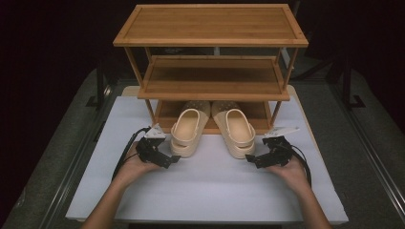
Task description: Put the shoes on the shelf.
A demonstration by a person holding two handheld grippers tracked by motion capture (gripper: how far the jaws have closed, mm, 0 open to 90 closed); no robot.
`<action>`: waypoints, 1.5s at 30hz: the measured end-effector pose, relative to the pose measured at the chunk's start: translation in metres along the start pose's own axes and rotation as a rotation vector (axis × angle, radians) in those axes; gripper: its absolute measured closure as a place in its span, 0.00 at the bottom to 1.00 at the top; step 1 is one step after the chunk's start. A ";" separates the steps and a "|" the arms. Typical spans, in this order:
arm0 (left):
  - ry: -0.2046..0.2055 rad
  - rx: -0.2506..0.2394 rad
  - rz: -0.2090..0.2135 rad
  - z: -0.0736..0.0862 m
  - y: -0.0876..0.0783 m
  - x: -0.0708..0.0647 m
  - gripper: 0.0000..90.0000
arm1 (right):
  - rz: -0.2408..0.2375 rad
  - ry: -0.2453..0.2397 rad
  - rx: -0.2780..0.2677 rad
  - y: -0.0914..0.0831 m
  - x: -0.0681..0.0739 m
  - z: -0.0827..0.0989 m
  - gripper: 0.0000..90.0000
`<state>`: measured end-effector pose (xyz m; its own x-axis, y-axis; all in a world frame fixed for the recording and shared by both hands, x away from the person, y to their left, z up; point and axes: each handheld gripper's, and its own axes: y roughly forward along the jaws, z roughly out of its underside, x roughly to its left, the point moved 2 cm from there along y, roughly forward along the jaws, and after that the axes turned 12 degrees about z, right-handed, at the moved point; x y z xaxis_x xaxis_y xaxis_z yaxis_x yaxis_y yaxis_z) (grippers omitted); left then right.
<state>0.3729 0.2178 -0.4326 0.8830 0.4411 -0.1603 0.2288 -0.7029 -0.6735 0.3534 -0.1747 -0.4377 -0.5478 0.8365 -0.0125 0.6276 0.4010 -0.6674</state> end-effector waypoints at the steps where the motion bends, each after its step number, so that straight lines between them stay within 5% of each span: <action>1: 0.008 0.007 -0.006 0.001 0.005 0.001 0.00 | -0.003 0.000 0.003 0.003 0.001 0.000 0.02; 21: -0.009 -0.004 0.006 -0.008 0.026 0.012 0.02 | -0.027 -0.031 0.008 0.030 0.009 -0.007 0.04; 45: 0.036 0.005 0.020 -0.035 0.046 0.000 0.03 | -0.077 -0.056 -0.017 0.050 0.035 -0.032 0.08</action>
<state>0.3974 0.1656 -0.4386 0.9016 0.4066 -0.1478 0.2092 -0.7088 -0.6737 0.3834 -0.1139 -0.4480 -0.6247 0.7808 -0.0032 0.5912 0.4704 -0.6552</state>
